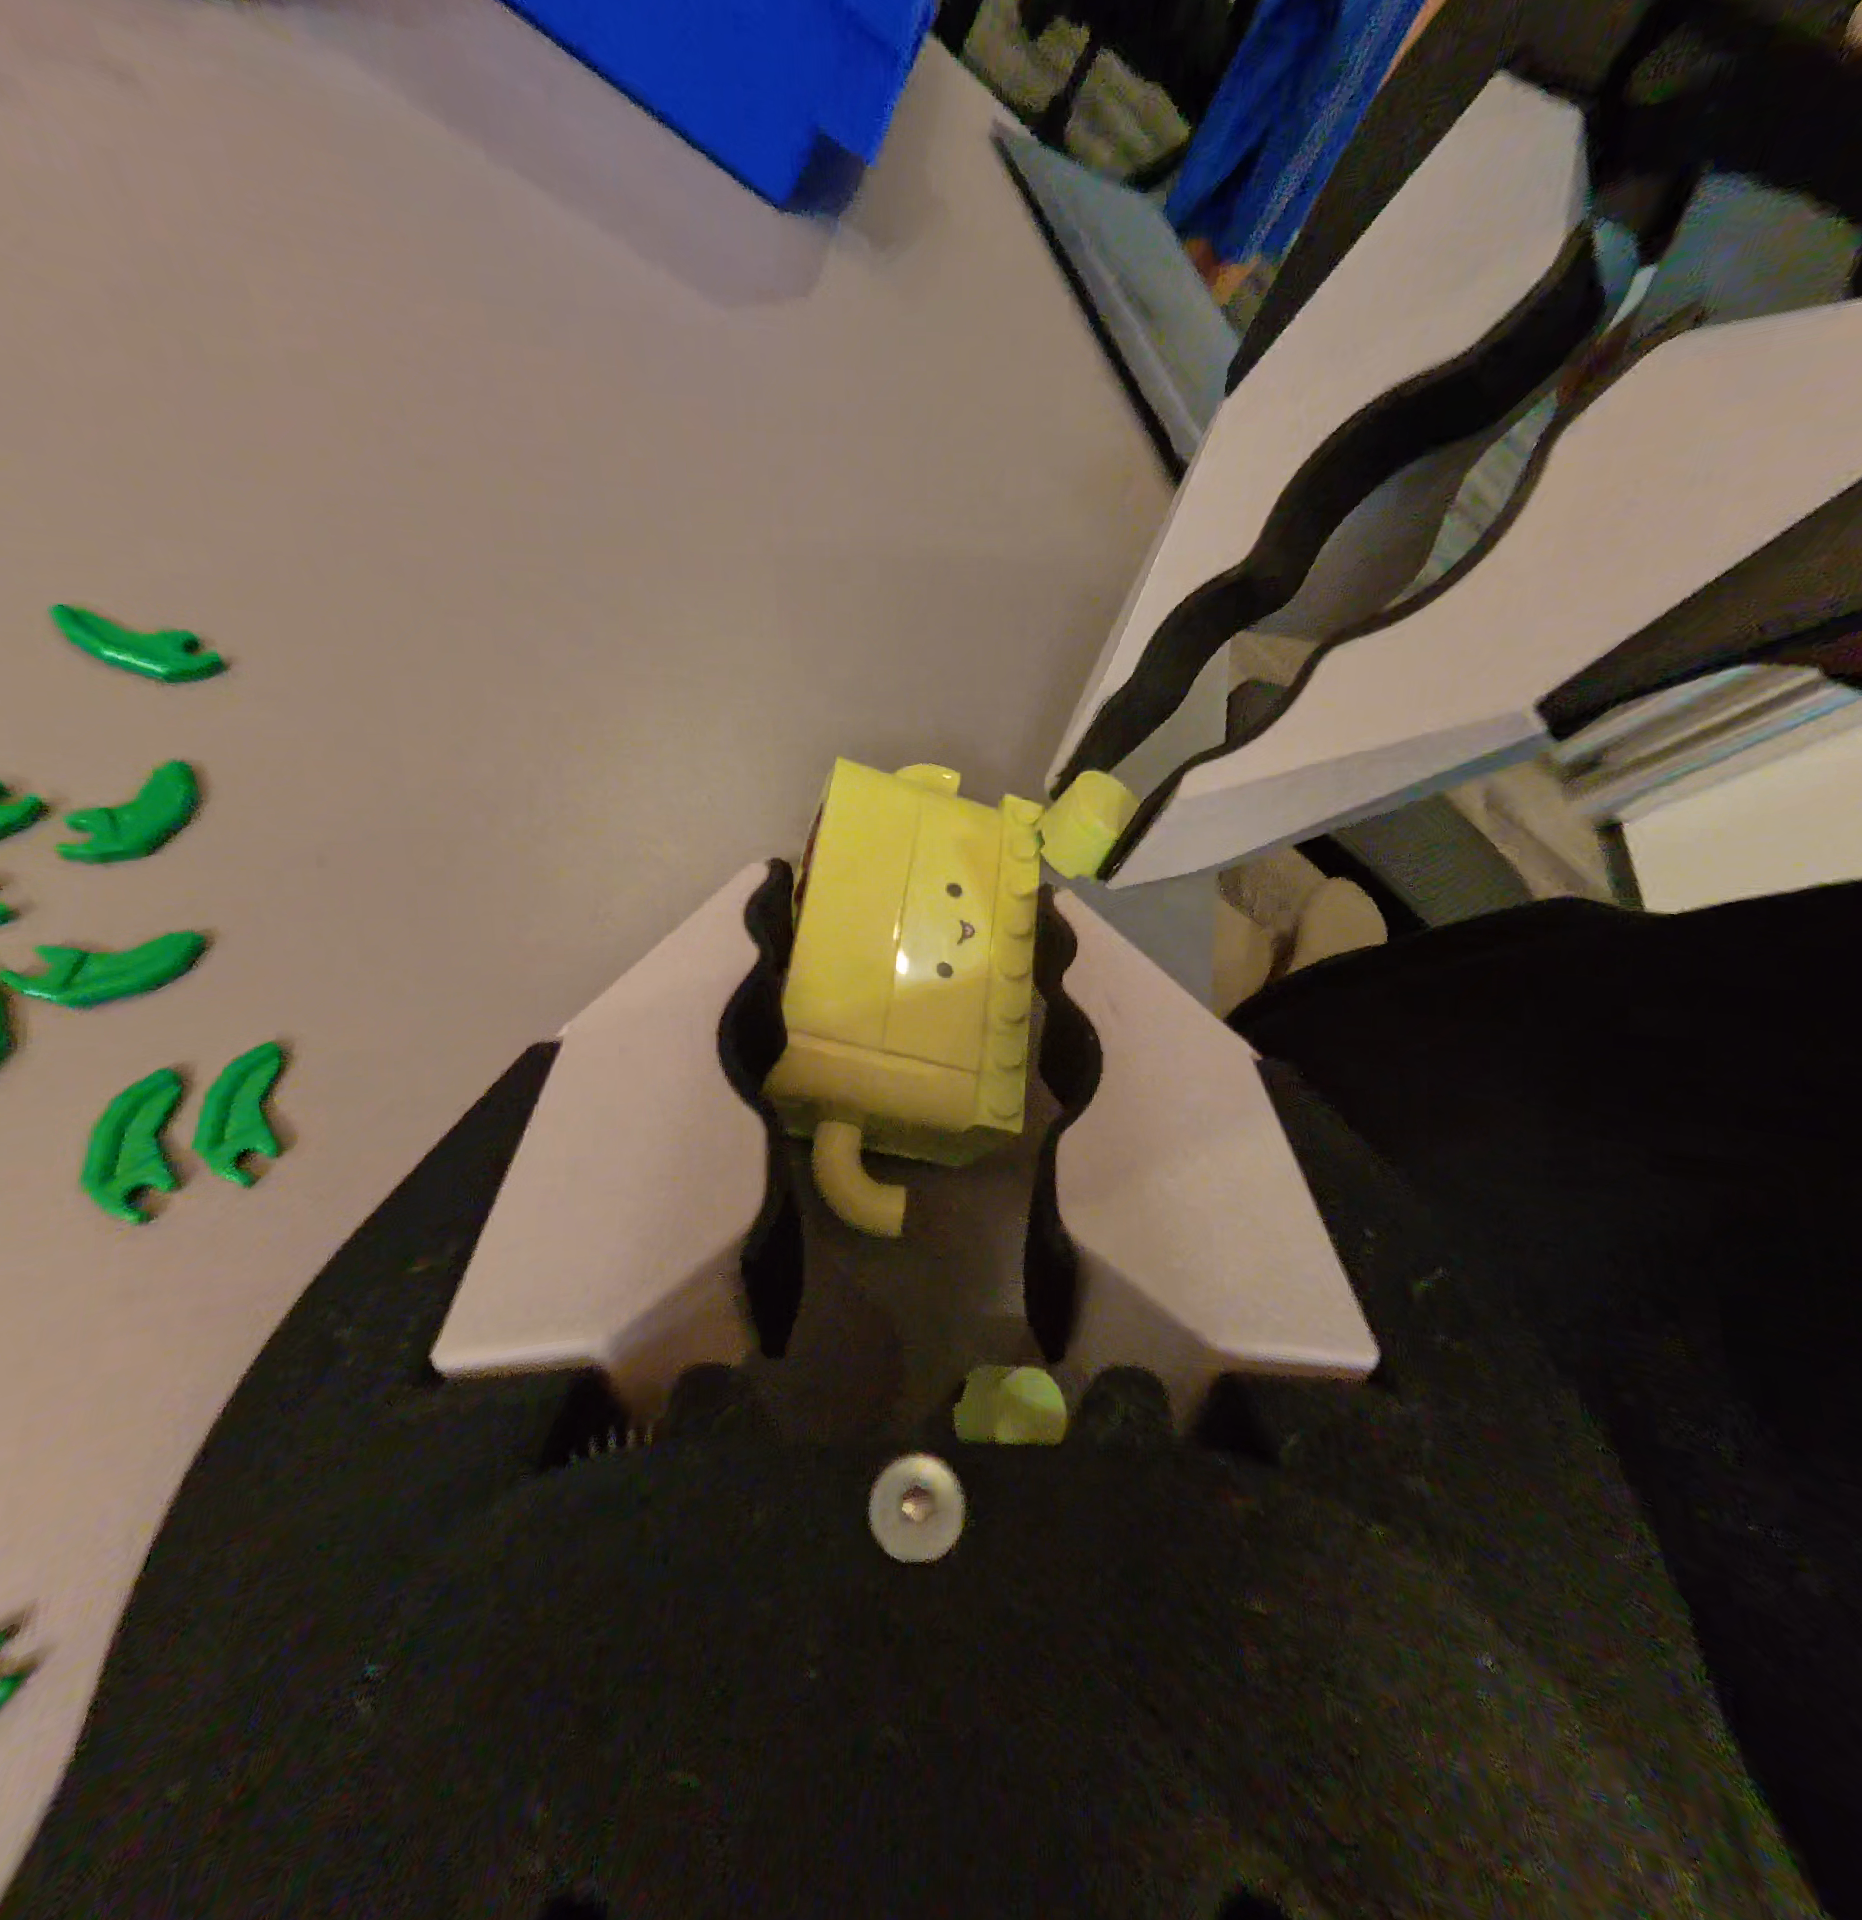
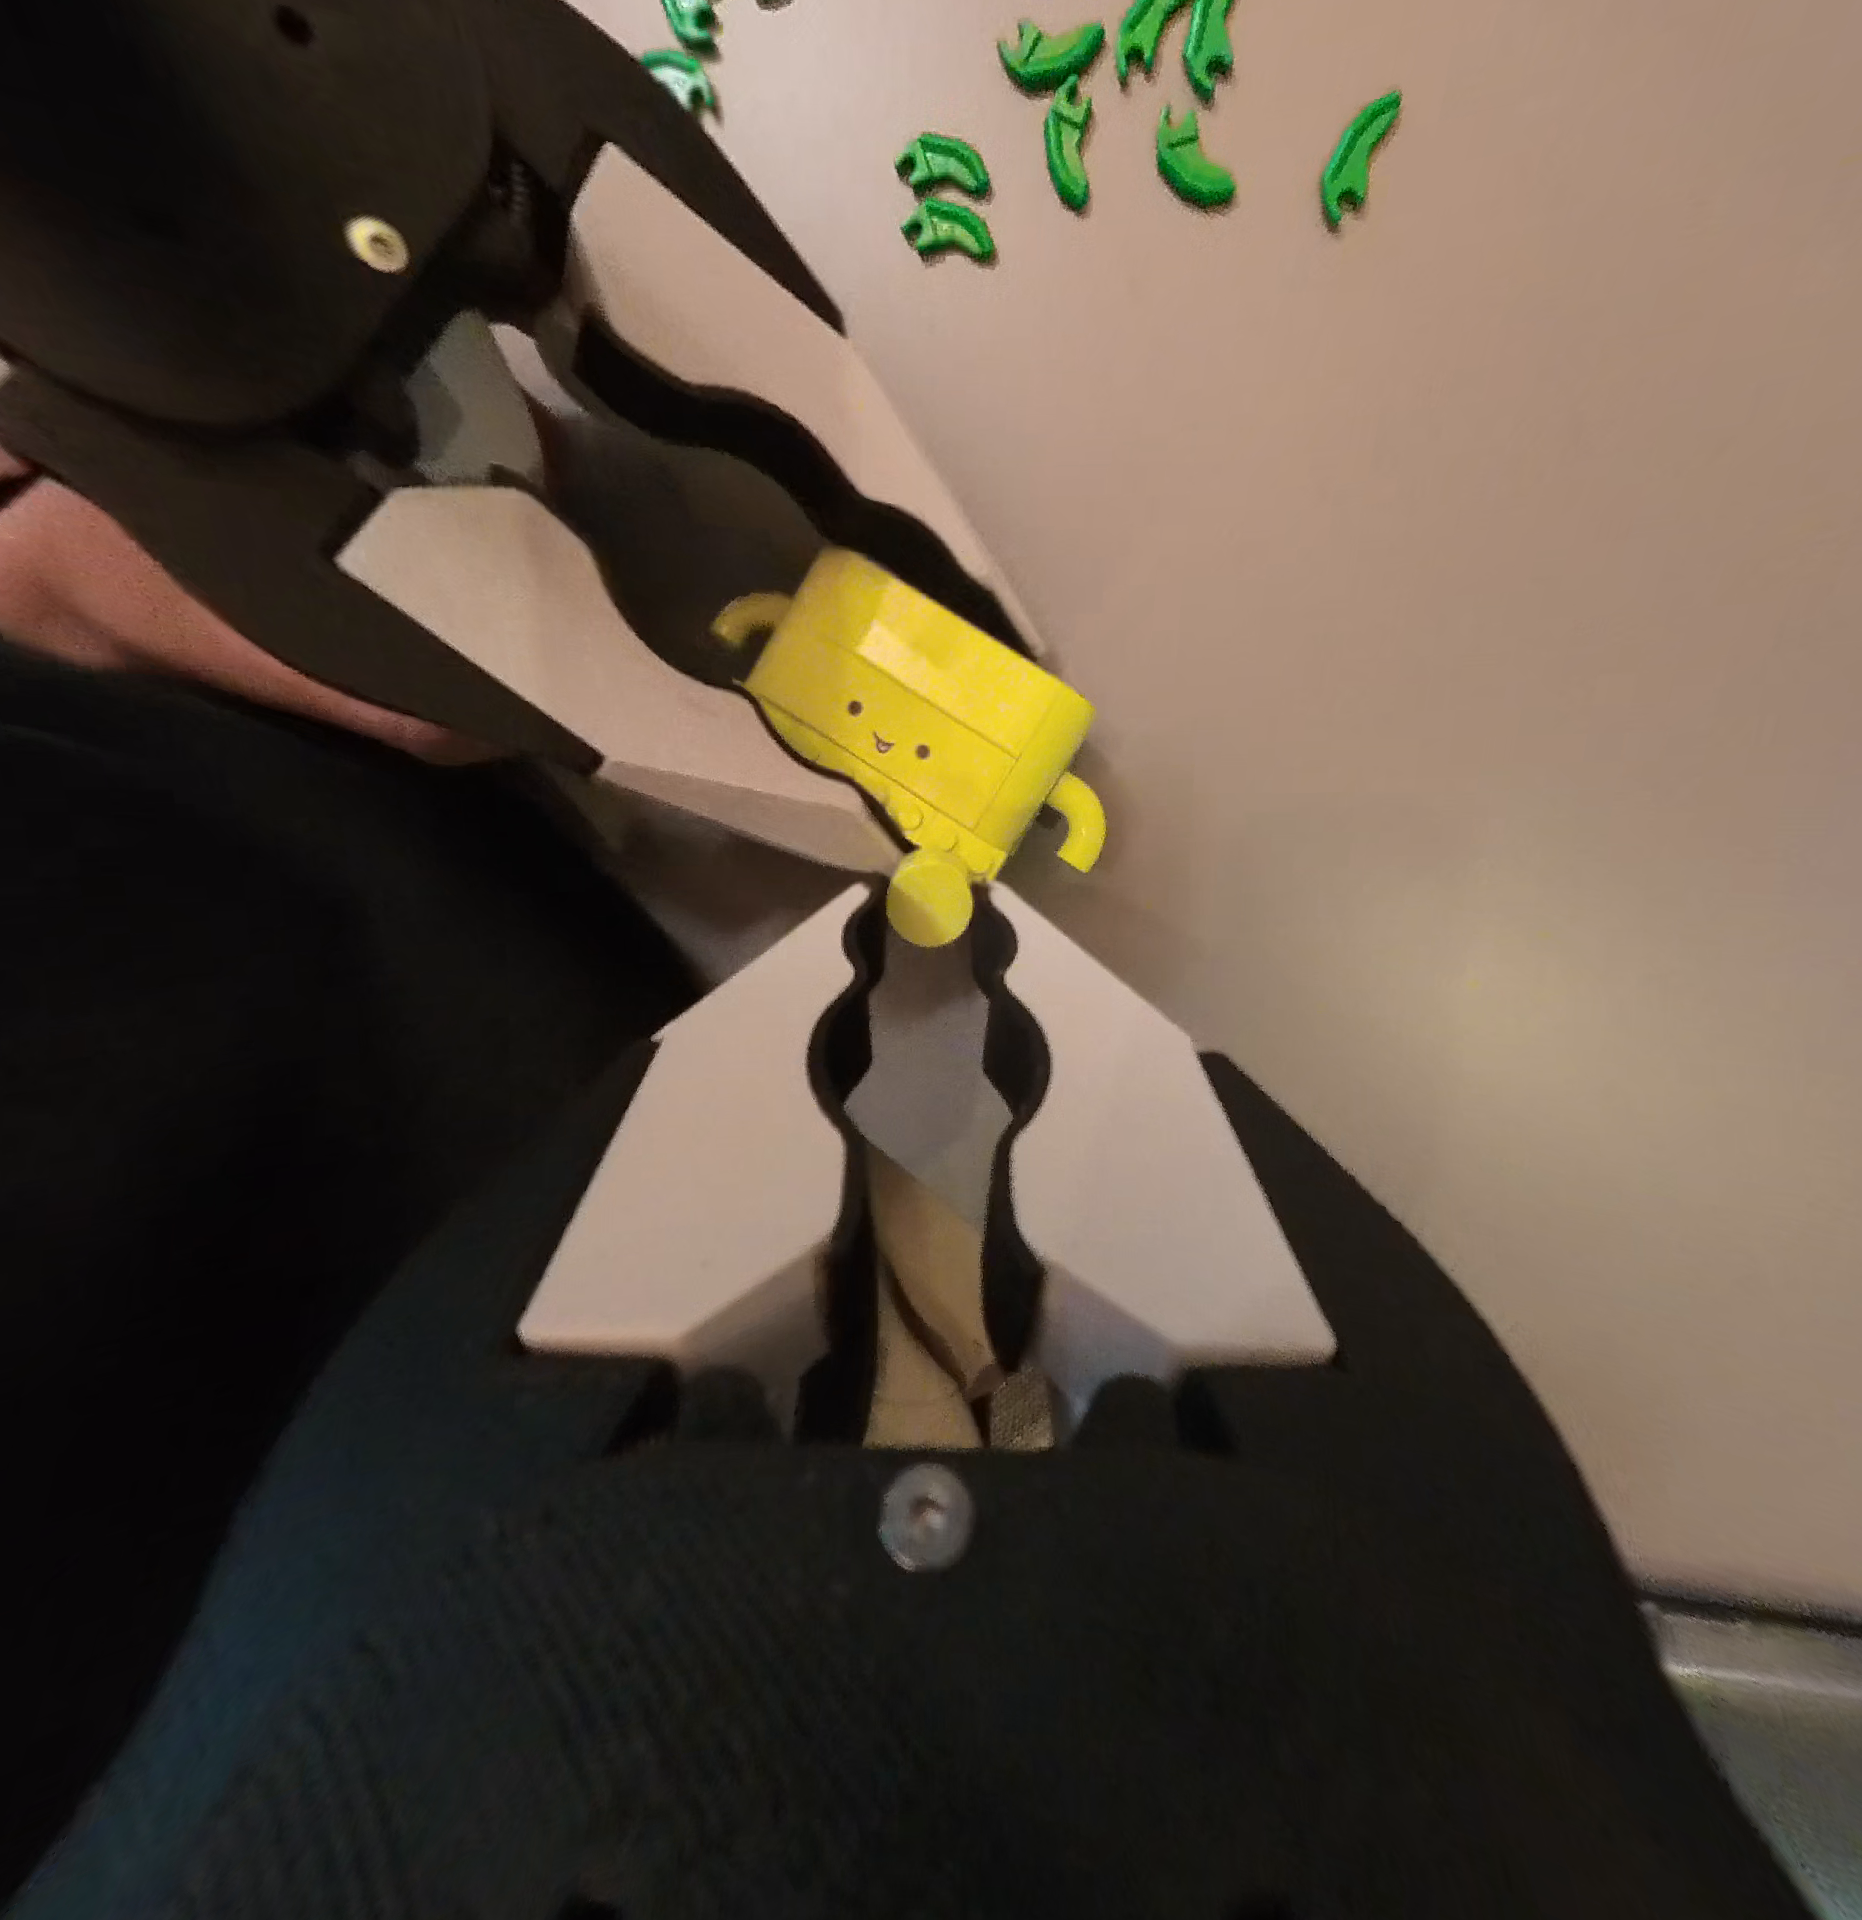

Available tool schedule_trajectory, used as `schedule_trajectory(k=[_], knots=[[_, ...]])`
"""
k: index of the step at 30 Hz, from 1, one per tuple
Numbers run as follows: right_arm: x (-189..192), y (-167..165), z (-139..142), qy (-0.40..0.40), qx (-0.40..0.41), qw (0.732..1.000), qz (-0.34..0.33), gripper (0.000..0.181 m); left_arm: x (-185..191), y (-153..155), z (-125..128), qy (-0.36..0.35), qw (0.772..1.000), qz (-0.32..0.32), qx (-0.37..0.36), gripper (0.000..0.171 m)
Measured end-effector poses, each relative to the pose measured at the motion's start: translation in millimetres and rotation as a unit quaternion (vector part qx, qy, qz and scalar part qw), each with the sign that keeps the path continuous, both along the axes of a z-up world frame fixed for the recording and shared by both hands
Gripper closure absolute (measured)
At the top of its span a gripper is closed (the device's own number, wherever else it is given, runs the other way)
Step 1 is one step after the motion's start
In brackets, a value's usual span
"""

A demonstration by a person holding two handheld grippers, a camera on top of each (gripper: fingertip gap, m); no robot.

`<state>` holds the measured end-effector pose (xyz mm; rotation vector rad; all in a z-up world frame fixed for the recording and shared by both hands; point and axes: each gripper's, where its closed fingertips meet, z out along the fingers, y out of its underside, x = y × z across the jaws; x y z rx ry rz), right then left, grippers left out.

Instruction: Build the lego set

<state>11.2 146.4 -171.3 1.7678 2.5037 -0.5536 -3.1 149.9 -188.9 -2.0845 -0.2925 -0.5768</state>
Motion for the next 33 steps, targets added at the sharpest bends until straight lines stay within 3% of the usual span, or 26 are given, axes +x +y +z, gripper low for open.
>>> schedule_trajectory(k=[33], knots=[[-11.0,4.7,-2.0,-0.087,0.107,0.990,-0.002,0.167,-0.9,-2.5,-1.6,0.066,0.998,0.014,-0.008,0.127]])
